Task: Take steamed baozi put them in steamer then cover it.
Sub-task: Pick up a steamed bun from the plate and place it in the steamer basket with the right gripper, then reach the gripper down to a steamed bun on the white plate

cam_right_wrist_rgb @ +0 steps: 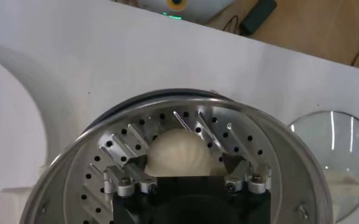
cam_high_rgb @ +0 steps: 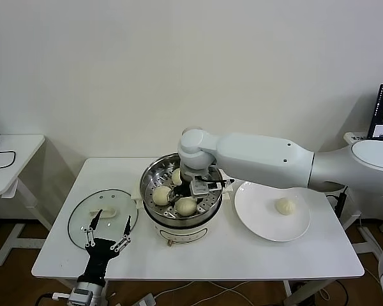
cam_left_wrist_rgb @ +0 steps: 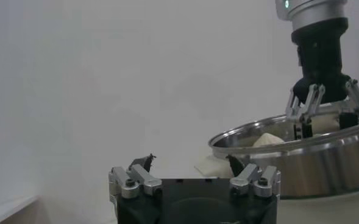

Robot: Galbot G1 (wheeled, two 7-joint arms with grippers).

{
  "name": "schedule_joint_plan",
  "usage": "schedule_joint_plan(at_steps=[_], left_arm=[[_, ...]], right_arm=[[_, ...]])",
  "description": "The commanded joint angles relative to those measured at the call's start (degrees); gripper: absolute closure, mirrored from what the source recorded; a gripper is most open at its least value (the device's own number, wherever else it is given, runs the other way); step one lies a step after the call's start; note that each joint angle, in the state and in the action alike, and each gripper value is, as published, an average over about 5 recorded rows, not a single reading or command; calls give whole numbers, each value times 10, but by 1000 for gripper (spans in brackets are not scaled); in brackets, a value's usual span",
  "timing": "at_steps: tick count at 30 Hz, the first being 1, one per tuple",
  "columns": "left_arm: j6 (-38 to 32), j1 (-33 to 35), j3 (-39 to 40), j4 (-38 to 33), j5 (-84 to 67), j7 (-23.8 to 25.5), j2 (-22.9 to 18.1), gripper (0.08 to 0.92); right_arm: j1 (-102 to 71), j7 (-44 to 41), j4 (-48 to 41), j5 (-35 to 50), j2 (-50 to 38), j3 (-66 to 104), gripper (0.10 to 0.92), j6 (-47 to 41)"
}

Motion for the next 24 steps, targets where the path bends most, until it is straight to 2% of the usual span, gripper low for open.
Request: schedule_joint_plan(at_steps=[1,4,7,15,20,24], left_arm=[[2,0,1,-1,0,1,1,177],[3,0,1,-3,0,1,1,177],[5,-1,3,-3,1,0,1,177],[8,-3,9,-8,1,0,0,177],[7,-4,8,-6,1,0,2,177],[8,-5,8,-4,1,0,2,177]], right_arm=[[40,-73,11,56,-66,52,203,-2],[69,-102,7,92,-115,57,203,-25],[88,-102,-16,134,-165,57,203,-87],[85,-90,-195,289,-262,14,203,-294],[23,-86,-295,298,-281,10,203,-318],[-44,-73,-340,284,-289,31,203,-315]])
